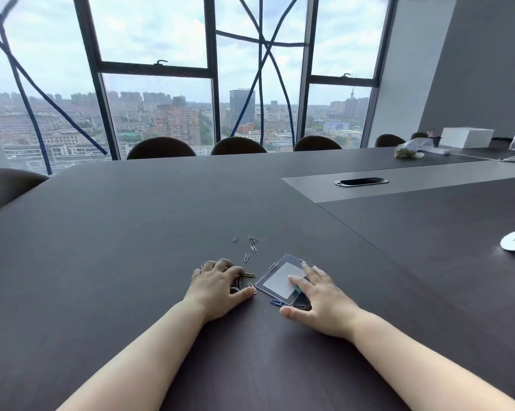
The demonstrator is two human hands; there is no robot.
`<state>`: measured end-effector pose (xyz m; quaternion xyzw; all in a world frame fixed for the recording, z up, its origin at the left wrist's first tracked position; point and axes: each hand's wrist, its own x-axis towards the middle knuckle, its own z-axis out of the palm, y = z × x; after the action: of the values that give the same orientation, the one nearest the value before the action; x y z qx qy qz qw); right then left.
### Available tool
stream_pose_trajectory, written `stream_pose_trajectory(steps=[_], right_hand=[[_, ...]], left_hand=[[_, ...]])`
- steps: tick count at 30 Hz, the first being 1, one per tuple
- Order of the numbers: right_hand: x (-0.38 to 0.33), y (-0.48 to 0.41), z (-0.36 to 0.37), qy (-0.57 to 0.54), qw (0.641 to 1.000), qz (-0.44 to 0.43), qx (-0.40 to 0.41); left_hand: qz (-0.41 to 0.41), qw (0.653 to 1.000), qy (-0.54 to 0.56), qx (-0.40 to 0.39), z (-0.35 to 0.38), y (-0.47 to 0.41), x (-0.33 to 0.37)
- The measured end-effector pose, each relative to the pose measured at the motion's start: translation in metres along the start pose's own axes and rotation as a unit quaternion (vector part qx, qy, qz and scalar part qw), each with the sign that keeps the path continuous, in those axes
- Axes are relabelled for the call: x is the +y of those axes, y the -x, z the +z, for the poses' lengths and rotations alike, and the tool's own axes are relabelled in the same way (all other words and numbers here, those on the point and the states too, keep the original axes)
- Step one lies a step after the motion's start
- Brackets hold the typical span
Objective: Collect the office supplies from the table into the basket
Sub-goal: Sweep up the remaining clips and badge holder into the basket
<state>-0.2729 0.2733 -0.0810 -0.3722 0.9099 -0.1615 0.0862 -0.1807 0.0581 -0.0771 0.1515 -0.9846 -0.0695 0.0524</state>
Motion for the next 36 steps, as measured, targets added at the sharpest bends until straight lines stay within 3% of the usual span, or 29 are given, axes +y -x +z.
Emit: stream_pose_trajectory(steps=[5, 18, 25, 31, 33, 36], right_hand=[[-0.004, 0.002, 0.006, 0.015, 0.994, 0.000, 0.112], [-0.011, -0.003, 0.010, 0.086, 0.973, 0.016, 0.214], [-0.020, 0.001, 0.009, 0.194, 0.949, -0.045, 0.244], [-0.035, 0.002, 0.000, 0.064, 0.959, -0.062, 0.270], [-0.059, -0.005, -0.006, 0.005, 0.945, -0.119, 0.304], [-0.115, -0.018, -0.012, -0.128, 0.940, -0.142, 0.282]], left_hand=[[0.041, 0.996, 0.067, 0.030, 0.001, 0.005, -0.001], [0.048, 0.995, 0.034, 0.080, 0.002, 0.012, 0.003], [0.022, 0.989, 0.074, 0.129, 0.004, 0.017, 0.003], [-0.043, 0.951, 0.225, 0.209, -0.016, 0.042, -0.016], [-0.053, 0.942, 0.236, 0.232, -0.034, 0.056, -0.029], [-0.059, 0.928, 0.228, 0.290, -0.077, 0.085, -0.050]])
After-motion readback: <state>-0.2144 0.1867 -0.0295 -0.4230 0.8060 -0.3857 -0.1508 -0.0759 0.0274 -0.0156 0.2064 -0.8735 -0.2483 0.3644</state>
